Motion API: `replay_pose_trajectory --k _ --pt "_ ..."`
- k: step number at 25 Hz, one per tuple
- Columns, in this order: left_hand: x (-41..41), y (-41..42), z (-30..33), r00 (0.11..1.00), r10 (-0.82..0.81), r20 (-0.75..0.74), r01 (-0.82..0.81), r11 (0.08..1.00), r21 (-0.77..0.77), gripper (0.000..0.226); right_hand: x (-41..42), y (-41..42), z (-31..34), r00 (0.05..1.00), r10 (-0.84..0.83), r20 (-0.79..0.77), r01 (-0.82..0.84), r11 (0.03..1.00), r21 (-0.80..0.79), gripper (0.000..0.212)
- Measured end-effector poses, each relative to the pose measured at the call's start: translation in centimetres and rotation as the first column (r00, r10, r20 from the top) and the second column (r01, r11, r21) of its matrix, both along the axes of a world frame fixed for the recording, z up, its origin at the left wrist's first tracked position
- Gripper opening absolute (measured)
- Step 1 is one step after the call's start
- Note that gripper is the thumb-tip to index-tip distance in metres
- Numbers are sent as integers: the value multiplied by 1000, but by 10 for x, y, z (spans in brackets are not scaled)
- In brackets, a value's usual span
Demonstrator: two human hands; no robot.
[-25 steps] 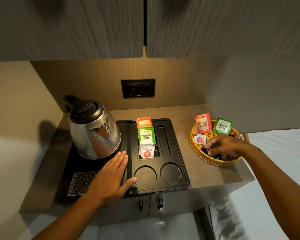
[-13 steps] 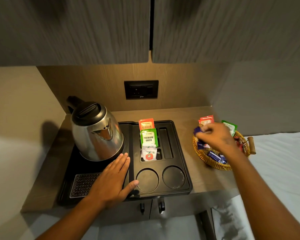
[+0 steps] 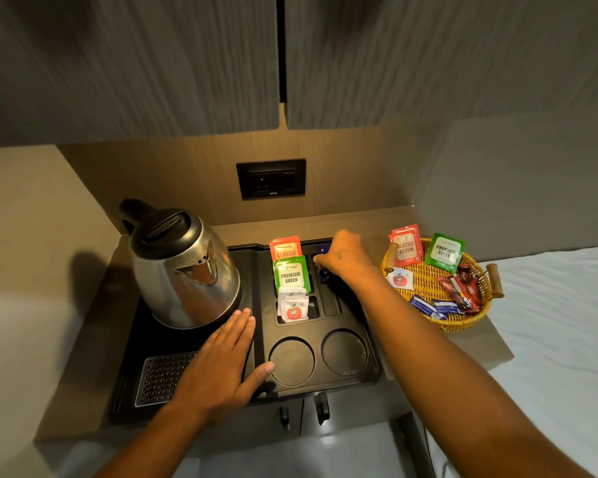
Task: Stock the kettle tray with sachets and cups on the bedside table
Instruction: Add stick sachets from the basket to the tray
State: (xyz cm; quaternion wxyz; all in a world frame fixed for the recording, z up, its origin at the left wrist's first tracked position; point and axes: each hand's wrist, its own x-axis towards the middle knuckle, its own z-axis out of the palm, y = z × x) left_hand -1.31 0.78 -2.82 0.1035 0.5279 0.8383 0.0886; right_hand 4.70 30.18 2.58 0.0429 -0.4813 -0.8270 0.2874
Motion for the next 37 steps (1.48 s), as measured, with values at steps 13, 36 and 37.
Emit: replay_pose_trajectory --k 13,36,37 --pt "-1 -2 1 1000 -4 -1 4 1000 9 89 177 69 -21 883 -332 333 236 925 296 13" --pt "1 -1 3 1000 -8 -26 8 1000 -15 89 126 37 32 945 -319 -73 325 942 86 26" --pt "2 0 3 1000 -4 -21 4 1000 -15 89 110 25 30 953 -284 -107 293 953 75 24"
